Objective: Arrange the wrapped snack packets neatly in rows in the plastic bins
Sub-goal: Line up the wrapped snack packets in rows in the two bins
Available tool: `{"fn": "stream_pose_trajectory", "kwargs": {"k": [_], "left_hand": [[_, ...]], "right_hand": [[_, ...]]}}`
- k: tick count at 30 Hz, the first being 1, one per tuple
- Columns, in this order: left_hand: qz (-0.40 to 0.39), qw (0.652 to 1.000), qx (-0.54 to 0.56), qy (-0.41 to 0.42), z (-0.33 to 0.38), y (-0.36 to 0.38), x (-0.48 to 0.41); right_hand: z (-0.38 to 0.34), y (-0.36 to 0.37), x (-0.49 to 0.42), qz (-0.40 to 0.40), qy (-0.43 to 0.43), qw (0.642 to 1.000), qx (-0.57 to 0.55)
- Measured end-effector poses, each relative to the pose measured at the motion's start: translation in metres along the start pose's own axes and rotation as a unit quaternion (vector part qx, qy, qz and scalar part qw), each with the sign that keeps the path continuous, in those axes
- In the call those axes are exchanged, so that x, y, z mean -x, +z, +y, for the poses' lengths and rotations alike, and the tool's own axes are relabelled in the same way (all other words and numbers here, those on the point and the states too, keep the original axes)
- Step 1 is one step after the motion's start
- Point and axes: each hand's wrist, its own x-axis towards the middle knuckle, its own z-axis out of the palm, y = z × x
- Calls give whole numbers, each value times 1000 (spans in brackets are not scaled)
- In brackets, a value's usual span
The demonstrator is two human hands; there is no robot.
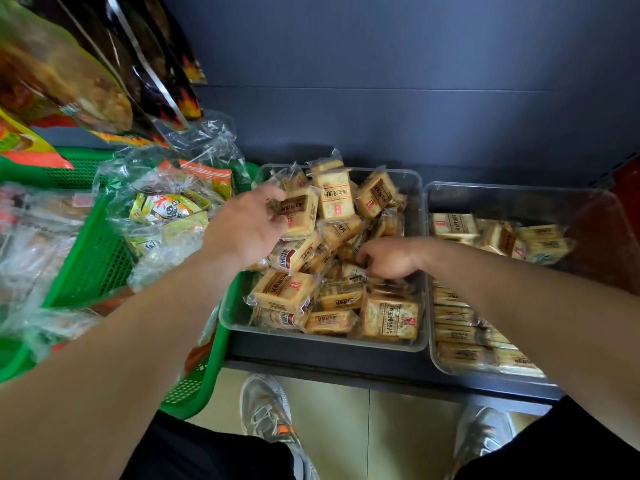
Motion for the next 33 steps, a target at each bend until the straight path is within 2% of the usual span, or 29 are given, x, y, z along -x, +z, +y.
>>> {"fn": "stream_pose_trajectory", "kwargs": {"k": [9, 14, 17, 20, 22, 25, 27, 30, 33], "left_hand": [[-7, 1000, -7, 18, 1, 2, 0], [-10, 1000, -8, 24, 4, 0, 7], [5, 999, -18, 29, 8, -4, 12], [31, 997, -10, 75, 20, -10, 16], [12, 993, 18, 116, 32, -10, 19], [-56, 987, 74, 134, 49, -1, 21], [-62, 982, 131, 123, 56, 3, 20], [-19, 972, 203, 121, 54, -5, 16], [40, 962, 255, 86, 38, -19, 9]], "right_hand": [[5, 0, 8, 61, -18, 998, -17], [1, 2, 12, 57, -7, 998, -9], [-1, -13, 26, 105, -16, 994, -30], [6, -36, 49, 175, -62, 974, -127], [12, -46, 63, 196, -97, 952, -215], [17, -49, 72, 189, -149, 917, -319], [20, -50, 73, 167, -166, 902, -361], [23, -54, 64, 199, -146, 908, -339], [28, -47, 44, 268, -91, 936, -210]]}}
